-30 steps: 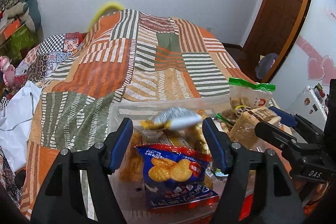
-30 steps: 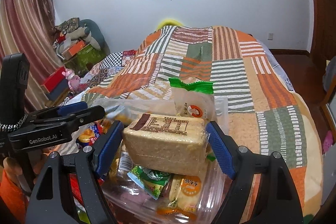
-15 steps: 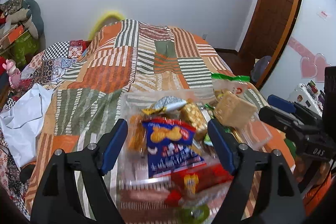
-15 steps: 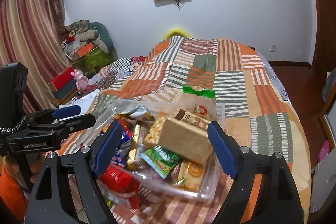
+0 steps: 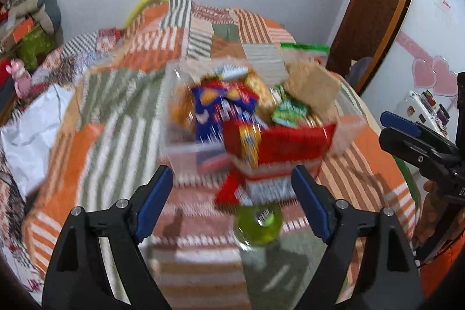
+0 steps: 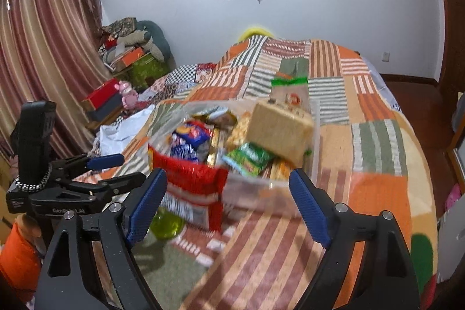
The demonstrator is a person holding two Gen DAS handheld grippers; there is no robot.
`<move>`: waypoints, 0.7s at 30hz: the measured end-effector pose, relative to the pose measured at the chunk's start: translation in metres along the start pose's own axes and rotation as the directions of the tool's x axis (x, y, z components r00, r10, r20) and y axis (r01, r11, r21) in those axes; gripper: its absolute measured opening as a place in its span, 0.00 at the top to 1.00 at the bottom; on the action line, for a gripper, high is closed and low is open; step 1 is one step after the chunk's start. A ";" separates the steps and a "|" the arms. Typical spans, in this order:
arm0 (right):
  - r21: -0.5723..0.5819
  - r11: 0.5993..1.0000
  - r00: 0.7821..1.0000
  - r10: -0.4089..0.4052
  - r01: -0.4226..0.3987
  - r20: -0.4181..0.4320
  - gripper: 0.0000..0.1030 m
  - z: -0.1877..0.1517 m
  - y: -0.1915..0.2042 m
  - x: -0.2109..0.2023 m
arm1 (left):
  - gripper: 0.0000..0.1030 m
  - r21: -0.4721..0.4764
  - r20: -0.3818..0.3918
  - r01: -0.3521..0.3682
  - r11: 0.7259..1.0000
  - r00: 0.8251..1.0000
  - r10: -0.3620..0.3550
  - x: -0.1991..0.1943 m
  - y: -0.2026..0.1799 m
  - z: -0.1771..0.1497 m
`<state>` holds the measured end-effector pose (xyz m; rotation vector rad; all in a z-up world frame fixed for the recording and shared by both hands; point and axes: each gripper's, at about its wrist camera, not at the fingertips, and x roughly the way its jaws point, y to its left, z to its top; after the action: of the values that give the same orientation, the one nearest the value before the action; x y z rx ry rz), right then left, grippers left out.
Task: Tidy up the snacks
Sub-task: 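Grasp the red snack bag with the right tool while the left grasps the green jelly cup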
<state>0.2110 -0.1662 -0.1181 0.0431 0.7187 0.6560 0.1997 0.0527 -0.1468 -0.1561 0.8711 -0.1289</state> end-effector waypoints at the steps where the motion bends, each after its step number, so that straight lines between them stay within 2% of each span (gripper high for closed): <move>1: 0.003 1.000 1.000 0.001 -0.001 -0.009 0.18 -0.003 -0.001 0.000 | 0.19 -0.006 -0.014 0.009 1.000 1.000 -0.009 0.003 0.000 -0.004; 5: 0.027 1.000 0.999 0.007 -0.005 -0.047 0.18 -0.013 -0.003 0.006 | 0.19 -0.025 -0.066 0.034 0.999 0.997 -0.036 0.019 -0.005 -0.020; 10: 0.037 0.999 0.996 0.017 -0.014 -0.083 0.18 -0.023 -0.001 0.013 | 0.20 -0.039 -0.083 0.044 0.998 0.995 -0.048 0.032 -0.008 -0.029; 15: 0.017 1.000 0.994 0.020 -0.019 -0.104 0.18 -0.023 0.006 0.024 | 0.43 -0.031 -0.094 0.063 0.998 0.993 -0.066 0.039 -0.008 -0.036; 18: 0.026 0.999 0.992 0.029 -0.026 -0.122 0.18 -0.022 0.007 0.035 | 0.52 -0.018 -0.115 0.087 0.996 0.989 -0.089 0.043 -0.008 -0.042; 21: 0.043 0.998 0.989 0.058 -0.052 -0.139 0.18 -0.019 0.010 0.045 | 0.53 -0.005 -0.095 0.073 0.997 0.993 -0.073 0.039 -0.005 -0.048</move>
<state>0.2191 -0.1355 -0.1571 0.0533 0.8683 0.7026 0.1878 0.0371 -0.2052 -0.1843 0.9609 -0.2050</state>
